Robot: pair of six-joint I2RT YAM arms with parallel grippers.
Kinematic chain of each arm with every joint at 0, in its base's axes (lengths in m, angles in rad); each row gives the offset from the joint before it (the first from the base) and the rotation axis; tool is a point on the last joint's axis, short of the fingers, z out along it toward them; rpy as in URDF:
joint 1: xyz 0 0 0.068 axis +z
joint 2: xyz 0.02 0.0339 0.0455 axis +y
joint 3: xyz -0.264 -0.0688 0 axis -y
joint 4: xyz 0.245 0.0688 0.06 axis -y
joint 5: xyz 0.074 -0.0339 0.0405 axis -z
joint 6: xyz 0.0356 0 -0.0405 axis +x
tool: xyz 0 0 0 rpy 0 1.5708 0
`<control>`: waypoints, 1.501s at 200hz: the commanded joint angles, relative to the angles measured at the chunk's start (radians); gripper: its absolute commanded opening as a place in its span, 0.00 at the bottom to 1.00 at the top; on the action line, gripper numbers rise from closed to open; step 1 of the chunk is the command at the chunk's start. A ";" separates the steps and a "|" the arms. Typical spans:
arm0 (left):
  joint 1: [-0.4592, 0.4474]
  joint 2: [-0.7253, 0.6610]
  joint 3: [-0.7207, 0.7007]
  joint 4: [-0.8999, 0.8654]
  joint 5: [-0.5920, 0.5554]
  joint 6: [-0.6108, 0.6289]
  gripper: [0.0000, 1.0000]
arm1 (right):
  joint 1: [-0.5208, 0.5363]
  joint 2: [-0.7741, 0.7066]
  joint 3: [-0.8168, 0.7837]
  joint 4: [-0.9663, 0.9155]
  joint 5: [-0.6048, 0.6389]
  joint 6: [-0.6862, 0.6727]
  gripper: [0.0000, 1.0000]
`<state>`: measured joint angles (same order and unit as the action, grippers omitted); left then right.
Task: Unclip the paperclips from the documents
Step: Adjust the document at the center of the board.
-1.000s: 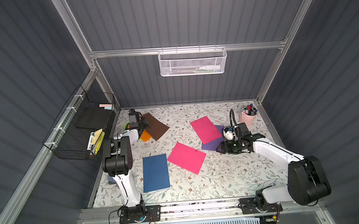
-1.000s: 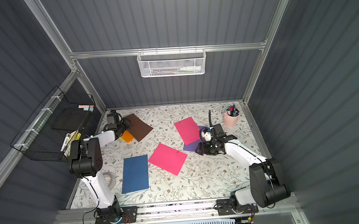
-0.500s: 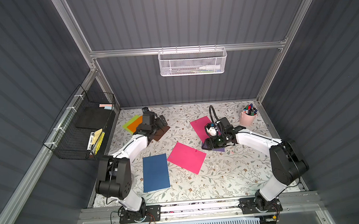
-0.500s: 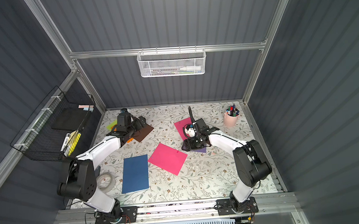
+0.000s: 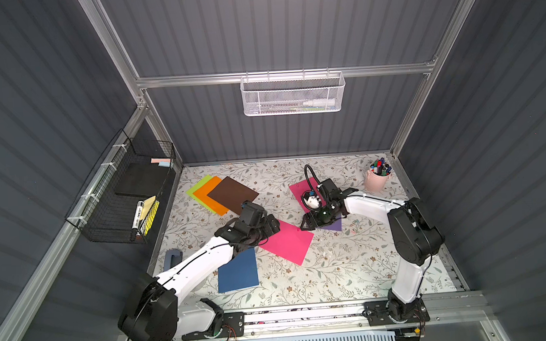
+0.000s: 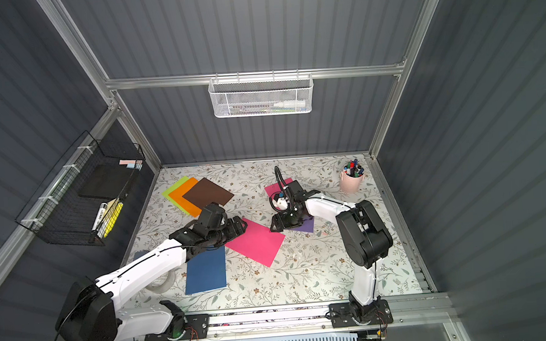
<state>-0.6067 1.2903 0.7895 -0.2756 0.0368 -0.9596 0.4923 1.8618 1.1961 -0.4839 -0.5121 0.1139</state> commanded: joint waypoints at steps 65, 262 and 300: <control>-0.091 0.125 -0.068 -0.011 -0.016 -0.155 0.91 | 0.017 0.023 -0.030 -0.009 -0.040 -0.039 0.71; 0.036 0.470 0.126 0.076 -0.166 0.076 0.91 | -0.010 0.067 0.206 -0.128 0.020 -0.015 0.71; 0.072 0.445 0.122 0.105 -0.161 0.120 0.90 | -0.005 0.200 0.370 -0.156 0.057 0.032 0.72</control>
<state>-0.5690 1.7187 0.9295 -0.1204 -0.1165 -0.9009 0.4850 1.9800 1.4971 -0.5854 -0.4992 0.1116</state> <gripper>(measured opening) 0.905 0.716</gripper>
